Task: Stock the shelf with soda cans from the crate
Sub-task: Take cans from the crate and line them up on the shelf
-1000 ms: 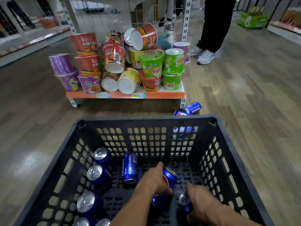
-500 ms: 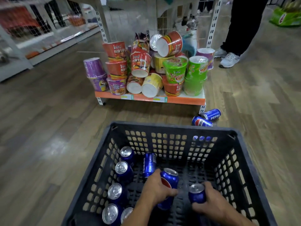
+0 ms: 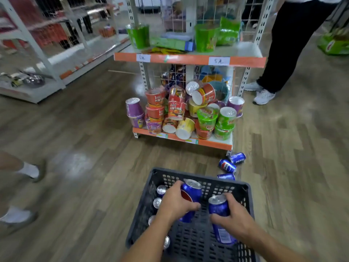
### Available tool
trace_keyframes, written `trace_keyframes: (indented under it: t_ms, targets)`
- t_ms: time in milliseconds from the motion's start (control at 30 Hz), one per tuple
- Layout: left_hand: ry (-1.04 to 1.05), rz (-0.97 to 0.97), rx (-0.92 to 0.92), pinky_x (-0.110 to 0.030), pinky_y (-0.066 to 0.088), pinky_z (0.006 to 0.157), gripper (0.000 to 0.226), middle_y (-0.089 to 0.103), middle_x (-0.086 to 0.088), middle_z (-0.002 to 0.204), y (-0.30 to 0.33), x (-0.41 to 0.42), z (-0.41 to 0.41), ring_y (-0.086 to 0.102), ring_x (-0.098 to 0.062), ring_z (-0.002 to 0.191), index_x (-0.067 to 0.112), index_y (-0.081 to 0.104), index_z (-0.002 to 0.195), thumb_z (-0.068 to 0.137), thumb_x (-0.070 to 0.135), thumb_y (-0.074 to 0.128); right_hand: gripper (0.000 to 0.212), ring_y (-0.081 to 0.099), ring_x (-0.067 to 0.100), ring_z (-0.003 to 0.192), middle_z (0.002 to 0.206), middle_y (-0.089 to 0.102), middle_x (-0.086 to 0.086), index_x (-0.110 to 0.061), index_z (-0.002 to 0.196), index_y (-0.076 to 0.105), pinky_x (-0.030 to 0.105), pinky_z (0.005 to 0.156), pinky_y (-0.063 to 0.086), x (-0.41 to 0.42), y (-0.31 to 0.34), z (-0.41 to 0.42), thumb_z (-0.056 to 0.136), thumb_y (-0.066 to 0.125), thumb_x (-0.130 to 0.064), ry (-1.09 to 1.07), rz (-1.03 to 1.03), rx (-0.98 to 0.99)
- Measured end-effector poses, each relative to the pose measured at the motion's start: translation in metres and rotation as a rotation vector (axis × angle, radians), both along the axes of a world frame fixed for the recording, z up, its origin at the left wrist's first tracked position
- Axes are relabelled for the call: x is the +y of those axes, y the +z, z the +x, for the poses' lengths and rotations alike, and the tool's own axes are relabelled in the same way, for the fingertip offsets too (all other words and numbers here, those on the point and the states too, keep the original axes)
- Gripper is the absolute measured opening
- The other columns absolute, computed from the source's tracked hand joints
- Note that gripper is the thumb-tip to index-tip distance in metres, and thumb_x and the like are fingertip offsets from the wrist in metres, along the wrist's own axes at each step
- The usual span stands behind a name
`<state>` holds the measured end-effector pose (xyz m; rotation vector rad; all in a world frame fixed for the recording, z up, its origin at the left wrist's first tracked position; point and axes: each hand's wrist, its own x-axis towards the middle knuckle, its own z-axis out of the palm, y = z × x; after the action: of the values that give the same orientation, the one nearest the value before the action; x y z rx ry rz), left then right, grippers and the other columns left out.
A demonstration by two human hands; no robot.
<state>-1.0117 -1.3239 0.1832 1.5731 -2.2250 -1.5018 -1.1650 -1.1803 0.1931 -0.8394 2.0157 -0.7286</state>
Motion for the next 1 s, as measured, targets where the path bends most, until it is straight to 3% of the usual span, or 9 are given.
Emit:
trace_keyframes:
  t_ms: [167, 400, 533, 733, 867, 1000]
  targets:
    - [0.027, -0.092, 0.057, -0.037, 0.054, 0.094, 0.065, 0.069, 0.012, 0.103, 0.136, -0.020, 0.000, 0.066, -0.010, 0.098, 0.032, 0.055, 0.103, 0.052, 0.044, 0.092, 0.045, 0.066, 0.002, 0.078, 0.088, 0.070, -0.010, -0.026, 0.101, 0.055, 0.025, 0.074, 0.053, -0.015, 0.128, -0.006, 0.067, 0.082, -0.034, -0.006, -0.061, 0.072]
    - [0.015, -0.215, 0.127, -0.035, 0.051, 0.098, 0.075, 0.066, 0.011, 0.118, 0.310, -0.050, 0.014, 0.062, -0.010, 0.109, 0.030, 0.055, 0.123, 0.060, 0.038, 0.094, 0.049, 0.063, -0.002, 0.079, 0.092, 0.068, -0.011, -0.030, 0.112, 0.051, 0.018, 0.067, 0.049, -0.045, 0.289, -0.001, 0.073, 0.083, -0.030, 0.003, -0.205, 0.159]
    - [0.003, -0.296, 0.135, -0.034, 0.053, 0.095, 0.068, 0.066, 0.011, 0.114, 0.395, -0.066, 0.026, 0.063, -0.010, 0.105, 0.027, 0.055, 0.117, 0.061, 0.039, 0.092, 0.049, 0.063, 0.002, 0.085, 0.097, 0.067, -0.013, -0.030, 0.110, 0.052, 0.025, 0.074, 0.052, -0.067, 0.369, 0.006, 0.073, 0.082, -0.041, 0.014, -0.253, 0.187]
    - [-0.004, -0.394, 0.160, -0.025, 0.048, 0.084, 0.065, 0.064, 0.012, 0.106, 0.499, -0.094, 0.042, 0.062, -0.010, 0.100, 0.025, 0.057, 0.113, 0.062, 0.039, 0.093, 0.050, 0.062, 0.003, 0.085, 0.096, 0.065, -0.011, -0.028, 0.106, 0.051, 0.025, 0.071, 0.051, -0.095, 0.467, 0.021, 0.070, 0.083, -0.044, 0.015, -0.328, 0.264]
    - [-0.005, -0.453, 0.199, -0.030, 0.052, 0.088, 0.067, 0.066, 0.009, 0.111, 0.550, -0.111, 0.047, 0.063, -0.011, 0.102, 0.026, 0.056, 0.114, 0.060, 0.041, 0.093, 0.053, 0.060, 0.006, 0.085, 0.095, 0.063, -0.011, -0.027, 0.109, 0.052, 0.024, 0.067, 0.045, -0.112, 0.516, 0.026, 0.071, 0.084, -0.045, -0.008, -0.386, 0.311]
    - [-0.018, -0.472, 0.230, -0.027, 0.052, 0.082, 0.070, 0.063, 0.012, 0.111, 0.584, -0.123, 0.050, 0.062, -0.010, 0.103, 0.027, 0.053, 0.119, 0.063, 0.044, 0.092, 0.053, 0.061, 0.004, 0.085, 0.097, 0.063, -0.011, -0.028, 0.108, 0.051, 0.023, 0.066, 0.051, -0.129, 0.549, 0.027, 0.071, 0.083, -0.047, -0.006, -0.426, 0.285]
